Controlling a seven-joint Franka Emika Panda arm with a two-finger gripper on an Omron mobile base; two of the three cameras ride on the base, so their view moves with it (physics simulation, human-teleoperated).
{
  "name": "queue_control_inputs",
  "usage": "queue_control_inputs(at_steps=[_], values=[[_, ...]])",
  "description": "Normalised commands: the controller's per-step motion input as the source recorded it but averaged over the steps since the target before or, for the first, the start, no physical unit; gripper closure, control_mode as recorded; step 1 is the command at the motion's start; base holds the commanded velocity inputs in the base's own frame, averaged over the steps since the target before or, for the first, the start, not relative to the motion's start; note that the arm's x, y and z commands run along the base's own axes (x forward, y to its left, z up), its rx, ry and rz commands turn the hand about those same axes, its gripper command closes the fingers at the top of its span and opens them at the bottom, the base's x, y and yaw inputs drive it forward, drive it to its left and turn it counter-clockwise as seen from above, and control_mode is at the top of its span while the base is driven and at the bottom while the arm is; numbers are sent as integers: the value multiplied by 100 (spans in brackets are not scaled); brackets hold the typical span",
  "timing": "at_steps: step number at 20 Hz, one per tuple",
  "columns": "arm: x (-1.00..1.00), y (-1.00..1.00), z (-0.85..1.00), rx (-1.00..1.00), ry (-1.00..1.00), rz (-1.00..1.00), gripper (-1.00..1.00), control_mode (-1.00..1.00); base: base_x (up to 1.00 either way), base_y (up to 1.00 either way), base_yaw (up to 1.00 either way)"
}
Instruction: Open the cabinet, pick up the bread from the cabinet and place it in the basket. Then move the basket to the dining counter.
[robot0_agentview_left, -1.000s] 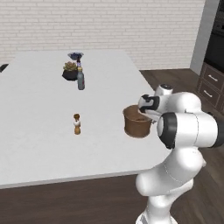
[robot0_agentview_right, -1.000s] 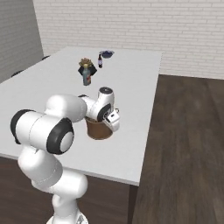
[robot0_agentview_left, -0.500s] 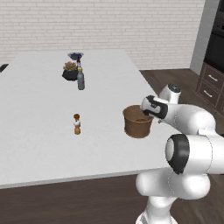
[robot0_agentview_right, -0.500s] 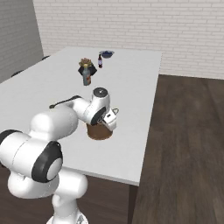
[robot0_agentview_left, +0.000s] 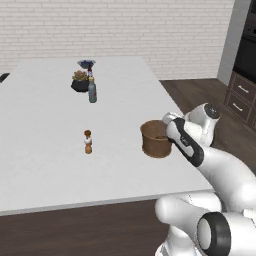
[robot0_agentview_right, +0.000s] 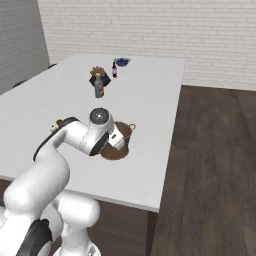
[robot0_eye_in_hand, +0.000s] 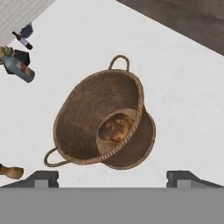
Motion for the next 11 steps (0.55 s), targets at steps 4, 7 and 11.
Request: queue_control_inputs(at_steps=[4,7,11], values=[[-48,25,60,0,-3,3,-100,-100,0,0,0],[-47,17,58,0,-4,2,-100,-100,0,0,0],[-55,12,55,-2,-11,3,-100,-100,0,0,0]])
